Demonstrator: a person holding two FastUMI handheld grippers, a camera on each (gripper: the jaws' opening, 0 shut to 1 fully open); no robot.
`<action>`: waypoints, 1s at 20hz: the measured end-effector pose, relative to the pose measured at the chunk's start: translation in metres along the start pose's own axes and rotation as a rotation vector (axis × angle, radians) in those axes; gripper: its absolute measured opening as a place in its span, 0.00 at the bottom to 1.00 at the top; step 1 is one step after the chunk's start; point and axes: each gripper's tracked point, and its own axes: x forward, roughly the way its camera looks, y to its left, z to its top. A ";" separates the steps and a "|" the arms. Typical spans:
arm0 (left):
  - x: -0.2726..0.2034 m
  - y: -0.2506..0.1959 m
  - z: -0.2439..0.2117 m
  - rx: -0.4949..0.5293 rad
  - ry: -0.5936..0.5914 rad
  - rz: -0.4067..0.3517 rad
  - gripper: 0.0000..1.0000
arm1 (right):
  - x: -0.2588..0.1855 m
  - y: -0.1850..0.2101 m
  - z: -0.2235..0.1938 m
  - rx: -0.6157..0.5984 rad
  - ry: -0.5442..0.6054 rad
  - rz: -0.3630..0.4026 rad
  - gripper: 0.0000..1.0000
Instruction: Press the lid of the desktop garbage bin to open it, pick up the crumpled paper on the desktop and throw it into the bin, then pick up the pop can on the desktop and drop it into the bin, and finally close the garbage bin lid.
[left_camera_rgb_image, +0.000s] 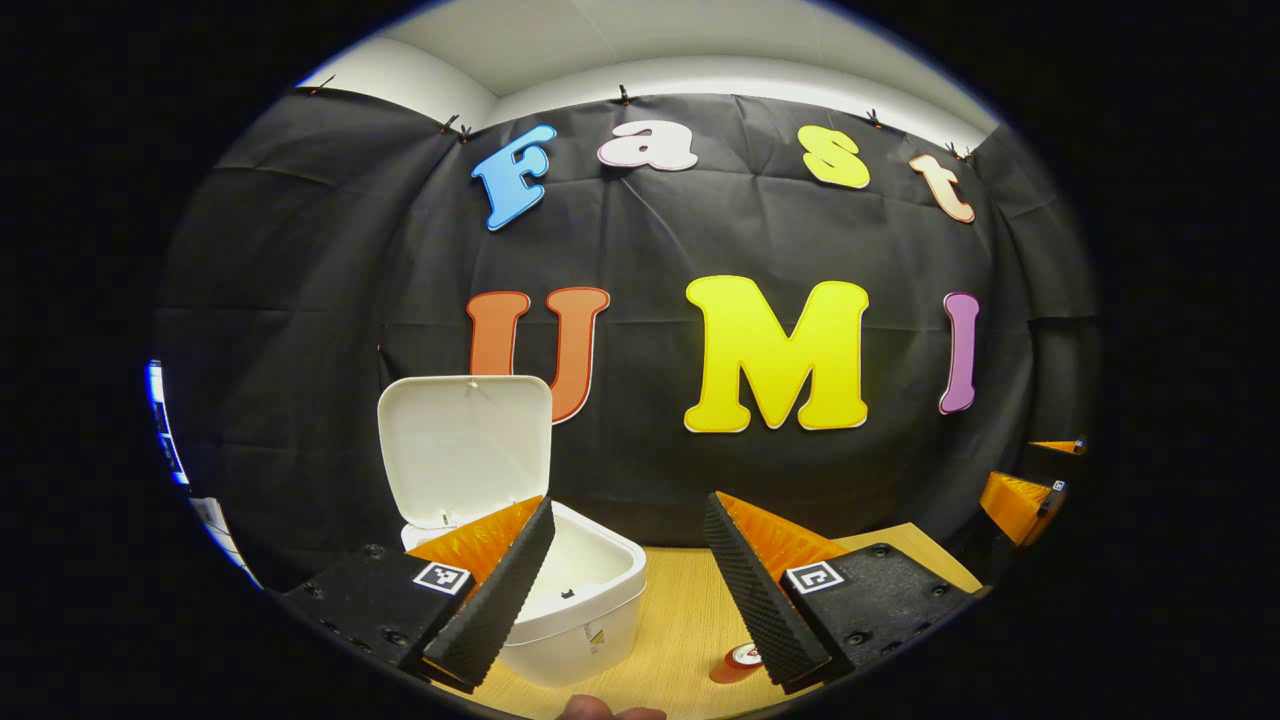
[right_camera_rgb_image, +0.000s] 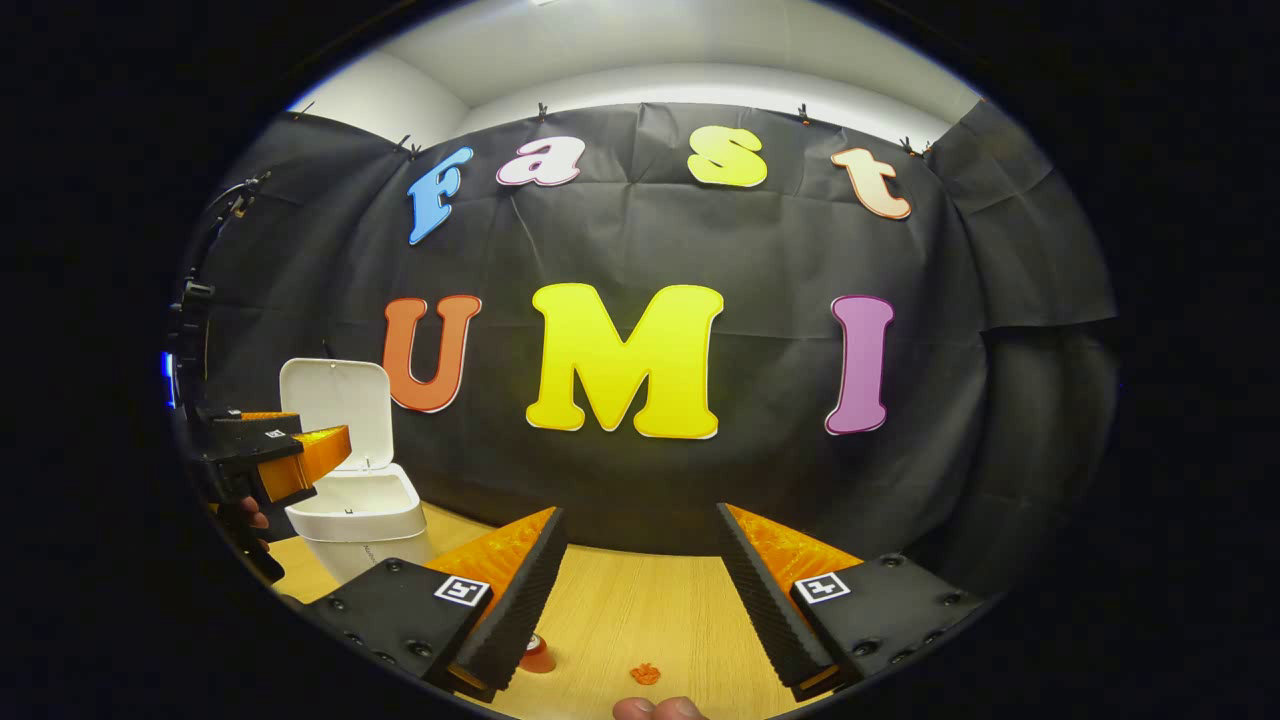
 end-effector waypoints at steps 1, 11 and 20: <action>-0.001 0.002 0.000 0.001 0.002 0.001 0.98 | 0.001 0.003 -0.001 0.001 0.001 0.006 0.94; -0.012 0.008 -0.010 0.002 0.022 -0.006 0.98 | 0.011 -0.006 -0.034 -0.031 0.068 0.036 0.94; -0.039 0.001 -0.067 0.031 0.172 -0.046 0.99 | 0.012 -0.027 -0.154 -0.023 0.333 0.085 0.95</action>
